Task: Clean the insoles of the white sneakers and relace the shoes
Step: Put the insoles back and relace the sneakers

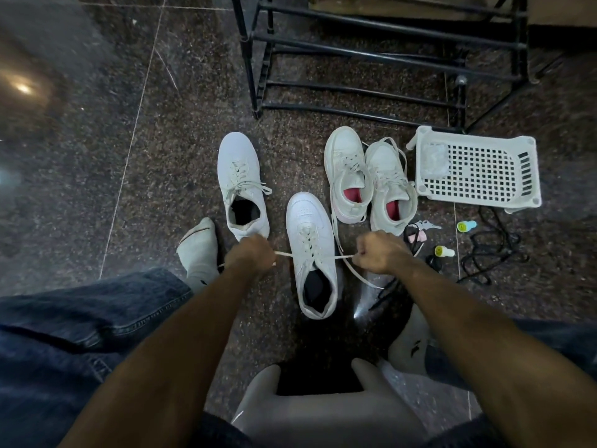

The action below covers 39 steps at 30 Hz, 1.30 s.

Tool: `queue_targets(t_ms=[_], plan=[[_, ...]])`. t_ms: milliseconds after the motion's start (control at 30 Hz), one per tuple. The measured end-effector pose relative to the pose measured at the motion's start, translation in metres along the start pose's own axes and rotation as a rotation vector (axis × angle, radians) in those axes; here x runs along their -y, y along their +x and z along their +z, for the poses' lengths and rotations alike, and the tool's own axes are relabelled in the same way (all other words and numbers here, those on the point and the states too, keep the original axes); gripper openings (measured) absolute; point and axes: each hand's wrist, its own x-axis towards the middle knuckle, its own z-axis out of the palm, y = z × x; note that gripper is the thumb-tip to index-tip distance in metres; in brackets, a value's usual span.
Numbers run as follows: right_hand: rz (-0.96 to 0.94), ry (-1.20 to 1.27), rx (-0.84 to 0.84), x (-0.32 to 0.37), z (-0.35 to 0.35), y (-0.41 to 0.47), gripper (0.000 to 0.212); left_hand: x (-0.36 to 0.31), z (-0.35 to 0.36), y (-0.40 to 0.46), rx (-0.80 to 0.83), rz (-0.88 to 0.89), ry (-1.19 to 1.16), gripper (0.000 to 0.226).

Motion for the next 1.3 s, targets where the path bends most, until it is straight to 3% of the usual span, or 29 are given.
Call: queue_targets(t_ms=[67,167,200,267,333,433,533,667,833,1000,1133,1300], plan=[[0.019,0.091,0.108,-0.013,-0.004,0.0,0.017,0.008,-0.004,0.003,0.082,-0.094,-0.077,0.022],[-0.003,0.255,0.197,-0.01,-0.007,-0.001,0.016,0.007,-0.011,0.003,0.22,-0.095,-0.371,0.02],[-0.004,0.363,0.201,-0.007,-0.009,-0.002,0.018,0.003,-0.011,0.004,0.231,-0.159,-0.697,0.017],[-0.009,0.646,0.183,-0.003,-0.012,-0.006,0.016,-0.006,-0.011,0.003,0.131,-0.21,-1.036,0.014],[-0.039,0.91,0.158,0.002,-0.013,-0.009,0.01,-0.016,-0.008,-0.001,0.167,-0.26,-1.364,0.014],[-0.059,1.313,0.119,0.017,-0.007,-0.012,0.018,-0.038,0.004,-0.01,0.25,-0.246,-1.736,0.018],[-0.074,1.73,0.118,0.037,0.002,-0.011,0.023,-0.057,0.019,-0.018,0.244,-0.259,-1.914,0.024],[0.003,1.952,0.083,0.058,0.01,-0.004,0.026,-0.073,0.035,-0.024,0.251,-0.273,-1.836,0.038],[0.119,1.964,0.028,0.06,0.019,0.005,0.021,-0.061,0.035,-0.017,0.103,-0.317,-1.68,0.026],[0.131,1.992,0.034,0.055,0.024,0.006,0.019,-0.045,0.038,-0.022,0.12,-0.14,-1.268,0.028],[0.133,2.016,0.003,0.057,0.021,0.004,0.018,-0.057,0.045,-0.027,0.092,0.038,-1.002,0.049],[0.174,2.004,-0.066,0.051,0.022,0.003,0.016,-0.063,0.059,-0.022,-0.05,0.017,-0.679,0.056]])
